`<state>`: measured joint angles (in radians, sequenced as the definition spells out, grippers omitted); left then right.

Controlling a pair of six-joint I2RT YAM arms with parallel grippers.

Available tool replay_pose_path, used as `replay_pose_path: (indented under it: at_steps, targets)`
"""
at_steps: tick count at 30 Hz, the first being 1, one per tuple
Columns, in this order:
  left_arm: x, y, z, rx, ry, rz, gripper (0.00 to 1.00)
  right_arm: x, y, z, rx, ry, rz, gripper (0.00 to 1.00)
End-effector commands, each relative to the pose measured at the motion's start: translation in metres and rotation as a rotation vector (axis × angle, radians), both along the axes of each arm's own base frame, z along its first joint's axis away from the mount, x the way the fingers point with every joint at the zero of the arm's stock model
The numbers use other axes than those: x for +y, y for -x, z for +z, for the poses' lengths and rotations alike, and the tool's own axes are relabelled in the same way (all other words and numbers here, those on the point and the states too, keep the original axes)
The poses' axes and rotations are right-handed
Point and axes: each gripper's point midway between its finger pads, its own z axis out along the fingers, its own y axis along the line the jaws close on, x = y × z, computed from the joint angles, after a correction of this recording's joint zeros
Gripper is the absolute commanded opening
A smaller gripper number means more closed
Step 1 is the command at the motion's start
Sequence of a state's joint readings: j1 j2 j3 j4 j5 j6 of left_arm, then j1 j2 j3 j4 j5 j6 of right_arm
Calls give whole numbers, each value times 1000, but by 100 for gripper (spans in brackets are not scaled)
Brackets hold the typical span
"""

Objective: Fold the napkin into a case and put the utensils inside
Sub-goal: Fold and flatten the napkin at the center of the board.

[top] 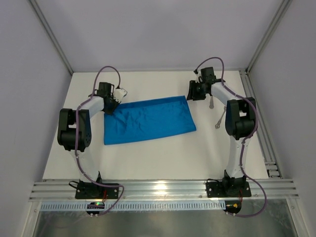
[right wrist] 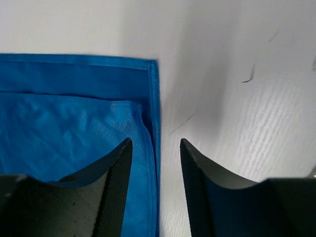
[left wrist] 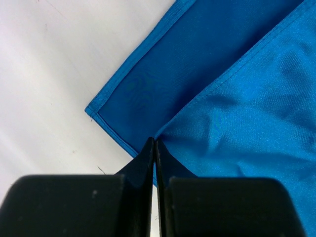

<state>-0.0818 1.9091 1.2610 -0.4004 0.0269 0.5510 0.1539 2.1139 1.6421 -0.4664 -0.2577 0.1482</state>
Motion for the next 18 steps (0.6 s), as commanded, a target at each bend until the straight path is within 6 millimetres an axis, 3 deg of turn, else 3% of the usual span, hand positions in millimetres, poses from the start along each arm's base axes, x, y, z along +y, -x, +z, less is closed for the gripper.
replay_pose_path:
  at_steps: [1, 6, 8, 11, 18]
  targets:
    - [-1, -23, 20, -82, 31, 29, 0, 27, -9, 18, -111, -38, 119, 46]
    - [-1, -25, 19, -84, 36, 35, 0, 35, -24, 17, -139, -24, 152, 41]
    - [-1, -26, 19, -84, 36, 36, 0, 33, -22, 0, -87, -8, 148, 39]
    - [-1, -26, 20, -85, 32, 36, 0, 35, -21, -10, -63, -19, 159, 38]
    - [-1, -27, 18, -77, 30, 33, 0, 34, -25, -16, -53, -1, 146, 35]
